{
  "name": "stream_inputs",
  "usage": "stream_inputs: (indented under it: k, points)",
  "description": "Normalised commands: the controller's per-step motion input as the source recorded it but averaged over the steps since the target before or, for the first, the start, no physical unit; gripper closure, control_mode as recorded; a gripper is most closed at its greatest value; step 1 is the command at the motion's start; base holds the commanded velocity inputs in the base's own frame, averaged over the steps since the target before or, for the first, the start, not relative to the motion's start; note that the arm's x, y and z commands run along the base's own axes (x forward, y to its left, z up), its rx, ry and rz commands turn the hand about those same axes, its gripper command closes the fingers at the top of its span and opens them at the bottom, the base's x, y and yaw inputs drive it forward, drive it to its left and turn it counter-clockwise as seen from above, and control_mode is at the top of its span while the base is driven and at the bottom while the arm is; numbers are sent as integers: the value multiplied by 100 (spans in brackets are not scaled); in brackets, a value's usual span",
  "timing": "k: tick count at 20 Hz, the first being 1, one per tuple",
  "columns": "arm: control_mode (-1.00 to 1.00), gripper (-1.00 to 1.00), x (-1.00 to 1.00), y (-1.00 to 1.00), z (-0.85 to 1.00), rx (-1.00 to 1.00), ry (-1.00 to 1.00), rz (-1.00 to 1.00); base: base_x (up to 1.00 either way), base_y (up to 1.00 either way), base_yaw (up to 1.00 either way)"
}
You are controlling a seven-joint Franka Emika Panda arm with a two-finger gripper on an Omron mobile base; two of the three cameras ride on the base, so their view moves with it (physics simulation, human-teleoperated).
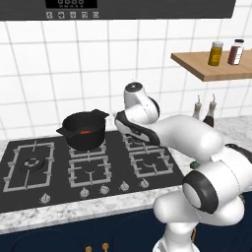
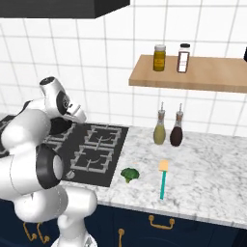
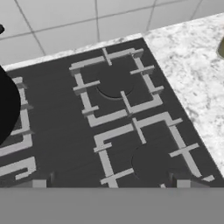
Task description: Put the squash and broccoli in the pot. Retrieve the spatula and lightly stir the vegetables in the pot.
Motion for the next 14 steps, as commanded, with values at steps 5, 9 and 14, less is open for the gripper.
stream_inputs:
  k: [5,9,14]
  points:
    - [-100,-100,-24,-100,0,0,19,-14,0,0,0]
    - [-100,-100,-63,-100,-7,4,16,-14,0,0,0]
    - [-100,-100,-93,-100,-14,13,0,-11,0,0,0]
